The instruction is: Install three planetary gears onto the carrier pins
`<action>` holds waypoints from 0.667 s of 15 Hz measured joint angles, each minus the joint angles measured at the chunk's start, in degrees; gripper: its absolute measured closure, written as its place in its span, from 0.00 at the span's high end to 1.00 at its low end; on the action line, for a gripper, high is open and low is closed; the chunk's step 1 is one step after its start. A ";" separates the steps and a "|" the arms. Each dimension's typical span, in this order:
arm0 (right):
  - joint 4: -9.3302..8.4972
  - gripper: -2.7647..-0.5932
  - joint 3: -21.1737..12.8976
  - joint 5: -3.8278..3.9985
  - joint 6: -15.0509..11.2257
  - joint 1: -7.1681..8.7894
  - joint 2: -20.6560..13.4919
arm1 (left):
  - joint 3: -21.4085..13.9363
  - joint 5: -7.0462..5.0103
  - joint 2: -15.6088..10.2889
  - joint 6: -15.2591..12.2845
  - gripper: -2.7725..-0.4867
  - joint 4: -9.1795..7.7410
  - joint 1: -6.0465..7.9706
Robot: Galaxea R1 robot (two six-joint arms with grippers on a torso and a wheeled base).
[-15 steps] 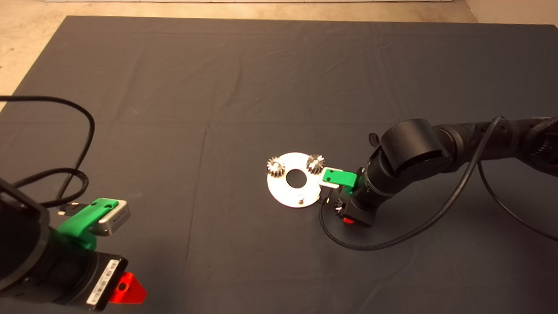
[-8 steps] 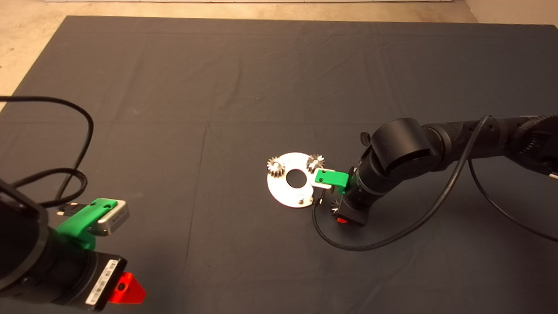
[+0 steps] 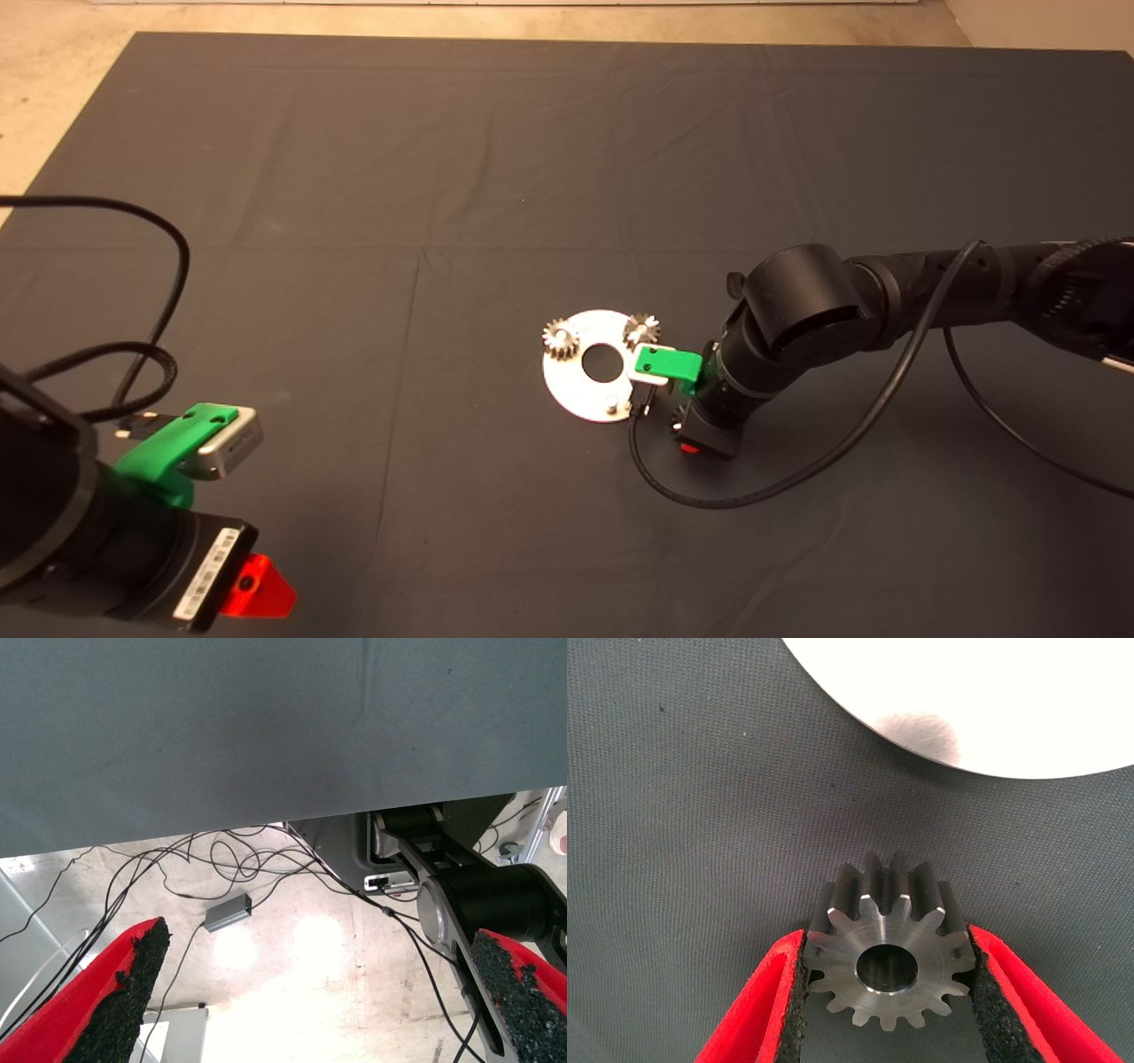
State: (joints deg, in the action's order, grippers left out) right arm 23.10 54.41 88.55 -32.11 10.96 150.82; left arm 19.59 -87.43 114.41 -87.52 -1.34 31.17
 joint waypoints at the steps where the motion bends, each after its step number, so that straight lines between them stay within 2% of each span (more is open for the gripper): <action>1: 0.00 0.26 0.00 -0.02 0.11 -0.02 0.00 | 0.00 0.00 0.00 0.00 0.87 0.00 0.00; 10: 0.03 0.23 0.00 0.00 0.15 -0.02 -0.02 | 0.00 0.00 -0.01 0.01 0.87 0.00 0.00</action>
State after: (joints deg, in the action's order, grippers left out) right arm 23.13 54.41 88.55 -31.96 10.93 150.80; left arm 19.59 -87.43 114.40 -87.50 -1.34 31.17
